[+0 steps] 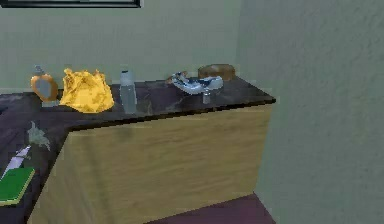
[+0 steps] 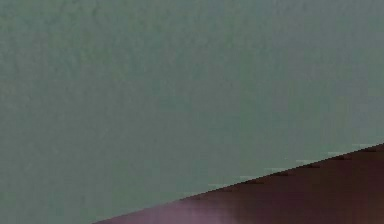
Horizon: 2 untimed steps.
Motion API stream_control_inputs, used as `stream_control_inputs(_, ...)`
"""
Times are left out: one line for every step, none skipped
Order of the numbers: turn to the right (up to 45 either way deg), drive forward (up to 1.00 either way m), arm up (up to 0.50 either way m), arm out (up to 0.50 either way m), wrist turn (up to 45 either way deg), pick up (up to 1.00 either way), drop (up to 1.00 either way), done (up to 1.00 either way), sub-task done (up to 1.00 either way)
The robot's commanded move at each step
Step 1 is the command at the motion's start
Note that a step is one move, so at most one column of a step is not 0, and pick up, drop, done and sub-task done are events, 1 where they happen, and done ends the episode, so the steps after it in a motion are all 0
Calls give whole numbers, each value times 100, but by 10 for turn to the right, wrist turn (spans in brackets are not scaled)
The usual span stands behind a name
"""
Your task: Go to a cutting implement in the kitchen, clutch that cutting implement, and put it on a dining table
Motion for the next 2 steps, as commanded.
stream_control_inputs(90,0,0,0,0,0,0,0,0)
stream_control_inputs(0,20,0,0,0,0,0,0,0)
